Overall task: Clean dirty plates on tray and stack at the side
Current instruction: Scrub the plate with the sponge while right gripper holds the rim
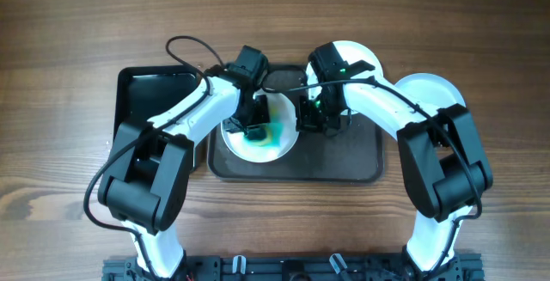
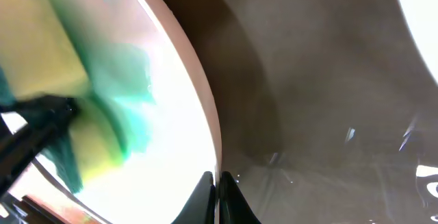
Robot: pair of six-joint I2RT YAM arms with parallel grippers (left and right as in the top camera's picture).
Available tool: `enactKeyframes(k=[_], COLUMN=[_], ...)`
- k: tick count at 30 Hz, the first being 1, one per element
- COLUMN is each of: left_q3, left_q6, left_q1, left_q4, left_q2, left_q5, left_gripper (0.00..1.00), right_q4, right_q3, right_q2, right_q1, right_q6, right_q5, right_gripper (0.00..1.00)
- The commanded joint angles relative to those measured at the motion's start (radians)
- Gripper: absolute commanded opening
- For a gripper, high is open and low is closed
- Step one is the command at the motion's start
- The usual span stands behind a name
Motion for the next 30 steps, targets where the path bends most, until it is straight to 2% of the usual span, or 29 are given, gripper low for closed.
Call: enactKeyframes(k=[1,6,8,9,12,16,23,30], left_q3=[0.013,0.181,0.270,0.358,0.436,0.456,0.454,0.454], left_q6=[-0.122,-0.137,-0.100,-0.042,-0.031,0.024,0.047,0.047], left_q1=[0.013,0.021,0.035,0.060,0.107,0.202,0.380,0.405], left_q4=[-0.087,-0.245,-0.323,-0.404,-0.499,-0.537,-0.546,-0.555], left_q2=[0.006,-0.043,-0.057,-0.071,-0.096,-0.152,-0.160,-0.160], left_q5=[-0.344,-0.299,-0.245,-0.184,-0.176,-0.175,-0.175,-0.175], left_gripper=[0.04,0.04,0.04,0.04,0.04,0.04,0.04,0.04], right_q4=[-0.018,-0.042,-0.042,-0.037,-0.029,-0.040,-0.064,-0.127], right_q3=[0.008,0.008,0.008,0.008,0.008,0.008,0.008,0.008], right_q2=[0.015,0.015,0.015,0.015,0.014,-0.027,-0.238,-0.355], right_q1=[0.001,0.001,0.002,0.002,0.005,0.011,0.152,0.347], right_q6=[-0.018,-0.021,-0.027,-0.051,-0.078,-0.075,-0.073,0.040], right_q5=[0.053,0.110,0.111,0.114,0.121,0.219,0.609,1.153], right_gripper=[0.04,0.04,0.04,0.04,0.04,0.04,0.04,0.04])
